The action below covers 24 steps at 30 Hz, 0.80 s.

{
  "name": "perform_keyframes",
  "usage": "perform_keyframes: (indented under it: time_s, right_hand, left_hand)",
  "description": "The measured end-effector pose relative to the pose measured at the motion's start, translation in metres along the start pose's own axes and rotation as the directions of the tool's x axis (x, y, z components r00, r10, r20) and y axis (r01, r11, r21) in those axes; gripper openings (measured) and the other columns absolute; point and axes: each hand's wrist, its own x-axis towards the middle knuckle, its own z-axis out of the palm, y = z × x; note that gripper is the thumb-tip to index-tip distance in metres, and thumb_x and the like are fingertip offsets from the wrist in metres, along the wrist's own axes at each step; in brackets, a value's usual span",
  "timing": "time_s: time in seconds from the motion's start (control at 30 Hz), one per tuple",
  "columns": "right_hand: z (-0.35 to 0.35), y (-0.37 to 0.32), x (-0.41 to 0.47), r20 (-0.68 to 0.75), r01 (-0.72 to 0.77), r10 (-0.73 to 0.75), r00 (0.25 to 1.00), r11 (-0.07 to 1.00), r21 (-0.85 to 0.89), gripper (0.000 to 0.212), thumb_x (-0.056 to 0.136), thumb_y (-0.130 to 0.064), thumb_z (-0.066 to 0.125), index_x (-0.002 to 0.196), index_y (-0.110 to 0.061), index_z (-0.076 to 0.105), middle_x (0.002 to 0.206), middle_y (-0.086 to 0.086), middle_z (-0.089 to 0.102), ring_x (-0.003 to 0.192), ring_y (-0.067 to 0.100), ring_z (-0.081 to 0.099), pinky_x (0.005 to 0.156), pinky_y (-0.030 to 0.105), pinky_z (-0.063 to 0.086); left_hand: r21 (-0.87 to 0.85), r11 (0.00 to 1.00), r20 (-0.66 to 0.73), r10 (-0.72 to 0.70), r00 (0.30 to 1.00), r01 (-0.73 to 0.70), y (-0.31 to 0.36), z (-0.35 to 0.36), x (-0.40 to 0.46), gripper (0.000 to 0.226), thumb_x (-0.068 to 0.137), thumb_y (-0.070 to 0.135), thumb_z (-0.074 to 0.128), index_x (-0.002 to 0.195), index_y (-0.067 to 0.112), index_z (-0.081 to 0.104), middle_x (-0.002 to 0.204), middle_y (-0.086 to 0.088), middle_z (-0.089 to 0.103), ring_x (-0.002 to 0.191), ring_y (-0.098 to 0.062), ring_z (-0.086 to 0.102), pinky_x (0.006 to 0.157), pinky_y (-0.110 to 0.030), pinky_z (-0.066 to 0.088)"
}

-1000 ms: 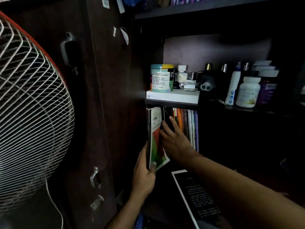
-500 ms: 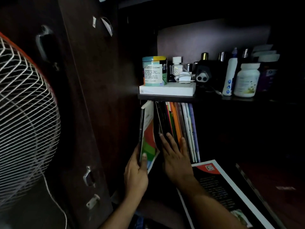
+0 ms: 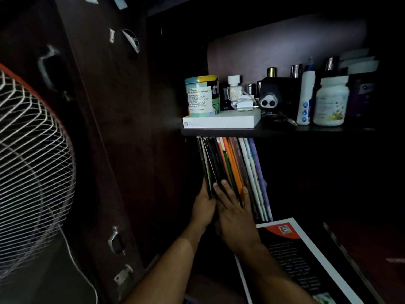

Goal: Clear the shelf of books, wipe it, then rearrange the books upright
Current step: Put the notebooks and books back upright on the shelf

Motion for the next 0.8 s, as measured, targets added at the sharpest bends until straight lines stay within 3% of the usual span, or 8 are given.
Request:
perform_keyframes:
  time_s: [0.07, 0.17, 0.23, 0.27, 0.33, 0.47, 0.7, 0.8]
  right_hand:
    - [-0.023, 0.000, 0.006, -0.240, 0.016, 0.022, 0.971, 0.988, 0.155, 0.049, 0.076, -0.031, 0.056, 0.121, -0.017, 0.069, 0.136, 0.001, 0.061, 0.128, 0.025, 0.052, 0.100, 0.050, 0.043]
    - [-0.048, 0.019, 0.004, -0.401, -0.337, 0.520, 0.754, 0.831, 0.443, 0.046, 0.079, -0.031, 0.058, 0.123, -0.019, 0.057, 0.123, 0.006, 0.056, 0.113, 0.023, 0.049, 0.092, 0.041, 0.037]
    - [-0.042, 0.043, -0.002, -0.127, -0.607, 0.825, 0.550, 0.499, 0.619, 0.061, 0.084, -0.044, 0.052, 0.137, -0.015, 0.045, 0.134, 0.015, 0.048, 0.122, 0.033, 0.047, 0.097, 0.047, 0.039]
    - [-0.037, 0.050, -0.004, 0.099, -0.667, 0.842, 0.530, 0.342, 0.662, 0.068, 0.089, -0.054, 0.043, 0.145, -0.015, 0.040, 0.141, 0.017, 0.046, 0.126, 0.036, 0.046, 0.100, 0.047, 0.040]
    - [-0.028, 0.050, -0.006, 0.384, -0.723, 0.713, 0.586, 0.246, 0.646, 0.073, 0.096, -0.066, 0.024, 0.152, -0.020, 0.035, 0.149, 0.016, 0.045, 0.131, 0.035, 0.046, 0.104, 0.042, 0.038]
    - [-0.031, 0.045, -0.004, 0.399, -0.718, 0.671, 0.625, 0.293, 0.632, 0.067, 0.100, -0.065, 0.016, 0.157, -0.031, 0.025, 0.155, 0.010, 0.042, 0.135, 0.034, 0.047, 0.106, 0.042, 0.038]
    - [-0.034, 0.044, -0.005, 0.405, -0.699, 0.652, 0.641, 0.278, 0.659, 0.073, 0.094, -0.069, 0.011, 0.159, -0.036, 0.011, 0.155, 0.008, 0.043, 0.135, 0.034, 0.047, 0.108, 0.044, 0.038]
    - [-0.033, 0.053, -0.010, 0.441, -0.698, 0.613, 0.655, 0.267, 0.665, 0.068, 0.096, -0.069, 0.017, 0.158, -0.041, 0.013, 0.154, 0.005, 0.044, 0.136, 0.031, 0.046, 0.109, 0.042, 0.038]
  left_hand:
    - [-0.112, 0.991, 0.064, -0.069, 0.996, 0.076, -0.002, 0.001, 0.005, 0.068, 0.088, 0.064, 0.049, 0.146, 0.028, 0.047, 0.139, 0.002, 0.060, 0.123, -0.018, 0.059, 0.110, -0.045, 0.045]
    - [-0.170, 0.985, 0.032, -0.013, 0.999, 0.019, -0.001, -0.002, 0.009, 0.056, 0.097, 0.030, 0.057, 0.151, 0.030, 0.041, 0.152, -0.005, 0.049, 0.135, -0.023, 0.052, 0.115, -0.044, 0.039]
    - [-0.276, 0.958, -0.035, -0.091, 0.995, 0.078, 0.000, -0.001, 0.013, 0.062, 0.104, 0.032, 0.050, 0.159, 0.029, 0.022, 0.161, 0.006, 0.029, 0.147, -0.018, 0.031, 0.122, -0.041, 0.023]
    - [-0.335, 0.940, -0.055, -0.081, 0.995, 0.058, 0.002, 0.001, 0.018, 0.061, 0.105, 0.039, 0.046, 0.160, 0.031, 0.019, 0.161, 0.011, 0.025, 0.148, -0.014, 0.027, 0.123, -0.041, 0.020]
    - [-0.425, 0.905, -0.075, -0.070, 0.995, 0.032, -0.030, 0.009, 0.054, 0.064, 0.098, 0.065, 0.046, 0.155, 0.041, 0.031, 0.161, 0.016, 0.027, 0.148, -0.012, 0.027, 0.123, -0.048, 0.021]
    - [-0.548, 0.833, 0.130, 0.000, 0.991, 0.072, -0.113, 0.027, 0.129, 0.077, 0.083, 0.087, 0.044, 0.147, 0.045, 0.045, 0.157, 0.009, 0.043, 0.146, -0.018, 0.037, 0.120, -0.054, 0.024]
    - [-0.233, 0.970, 0.000, 0.073, 0.997, -0.071, 0.019, 0.027, 0.046, 0.105, 0.077, 0.091, 0.033, 0.160, 0.028, 0.020, 0.163, 0.014, 0.021, 0.145, 0.001, 0.016, 0.118, -0.026, 0.012]
    - [-0.141, 0.978, -0.103, 0.140, 0.985, -0.154, 0.028, 0.027, 0.038, 0.090, 0.084, 0.073, 0.030, 0.159, 0.025, 0.021, 0.164, 0.006, 0.025, 0.150, -0.010, 0.018, 0.112, -0.023, 0.015]
